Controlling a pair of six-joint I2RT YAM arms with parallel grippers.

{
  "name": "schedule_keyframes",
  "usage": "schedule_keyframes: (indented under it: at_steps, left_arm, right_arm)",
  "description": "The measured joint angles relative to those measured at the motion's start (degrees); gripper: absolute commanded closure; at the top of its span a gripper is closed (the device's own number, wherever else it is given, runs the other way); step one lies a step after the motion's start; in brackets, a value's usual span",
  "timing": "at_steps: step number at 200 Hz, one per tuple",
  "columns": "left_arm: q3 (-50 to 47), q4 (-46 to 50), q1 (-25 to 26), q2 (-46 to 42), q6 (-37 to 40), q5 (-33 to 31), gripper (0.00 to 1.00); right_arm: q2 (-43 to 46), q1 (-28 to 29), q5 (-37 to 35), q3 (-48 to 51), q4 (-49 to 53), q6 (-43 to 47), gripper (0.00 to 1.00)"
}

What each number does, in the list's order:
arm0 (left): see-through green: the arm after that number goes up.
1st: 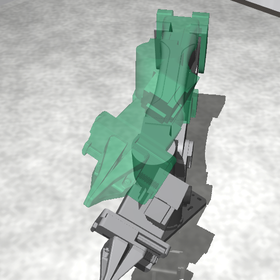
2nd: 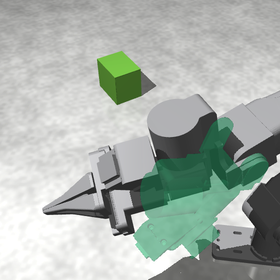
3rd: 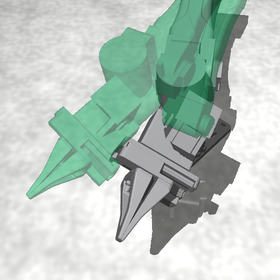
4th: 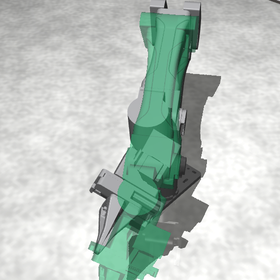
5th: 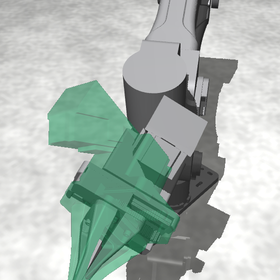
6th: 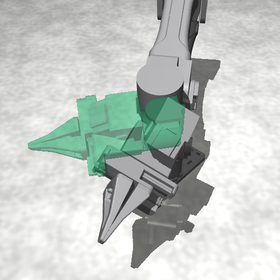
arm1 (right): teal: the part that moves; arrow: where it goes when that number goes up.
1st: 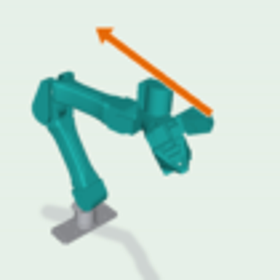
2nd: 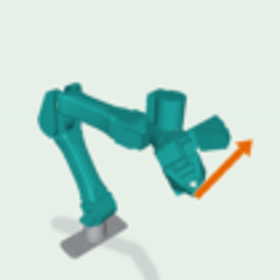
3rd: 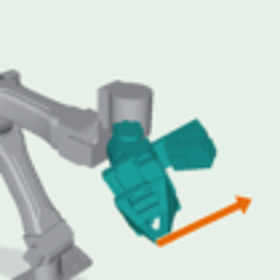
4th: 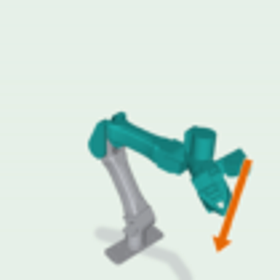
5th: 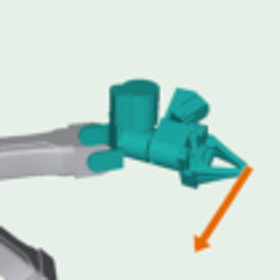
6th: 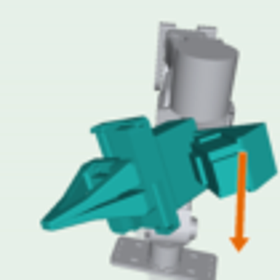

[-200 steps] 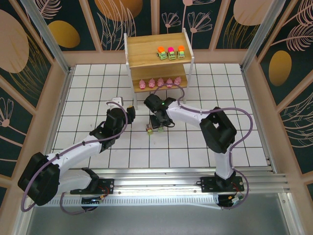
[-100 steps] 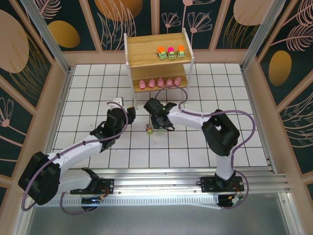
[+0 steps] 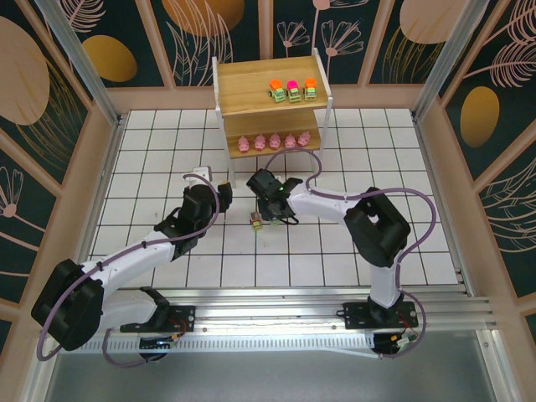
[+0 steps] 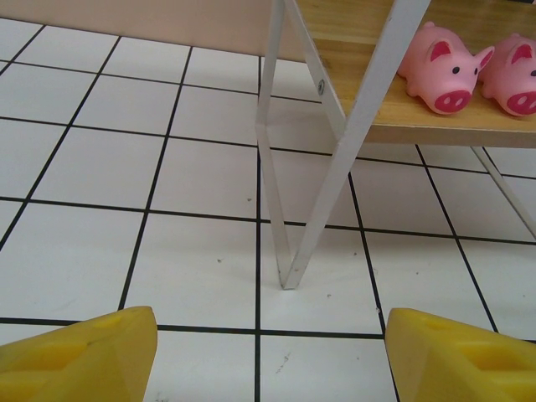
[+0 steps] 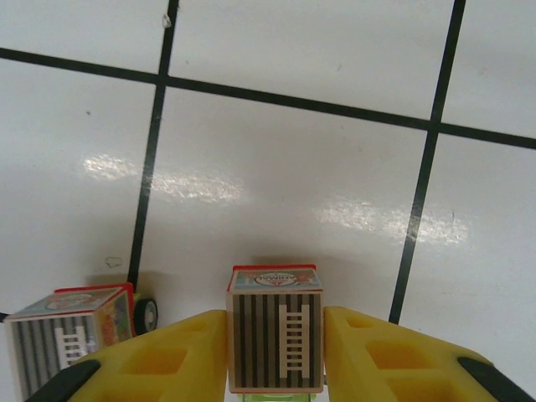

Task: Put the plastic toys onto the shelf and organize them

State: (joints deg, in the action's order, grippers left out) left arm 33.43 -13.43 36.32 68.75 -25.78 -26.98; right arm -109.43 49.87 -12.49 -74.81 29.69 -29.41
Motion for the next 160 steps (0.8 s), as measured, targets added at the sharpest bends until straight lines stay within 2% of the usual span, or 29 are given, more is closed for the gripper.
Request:
schedule_keyframes:
  at_steps: [21, 49, 60, 102, 129, 160]
  left_arm:
    - [0.0, 0.0, 0.0, 0.0, 0.0, 0.0, 0.27]
    - [0.0, 0.0, 0.0, 0.0, 0.0, 0.0, 0.27]
    - [0.0, 0.0, 0.0, 0.0, 0.0, 0.0, 0.27]
    - [0.0, 0.0, 0.0, 0.0, 0.0, 0.0, 0.28]
    - [0.0, 0.0, 0.0, 0.0, 0.0, 0.02, 0.27]
    - [0.0, -0.02, 0.0, 0.31, 0.0, 0.26, 0.27]
  right_arm:
    - [0.0, 0.0, -0.02, 0.76, -0.13, -0.13, 0.65]
    - [-0.02, 0.02, -0.44, 0.98, -0.66, -0.59, 0.78]
    - [0.0, 0.09, -1.11, 0.96, -0.85, -0.57, 0.8]
    - [1.33, 0.92, -4.37, -1.38, 3.34, -0.55, 0.81]
    - [4.52, 1.62, -6.56, -8.02, 8.09, 0.04, 0.81]
    - [6.49, 2.45, -9.44, -22.71, 13.57, 1.62, 0.81]
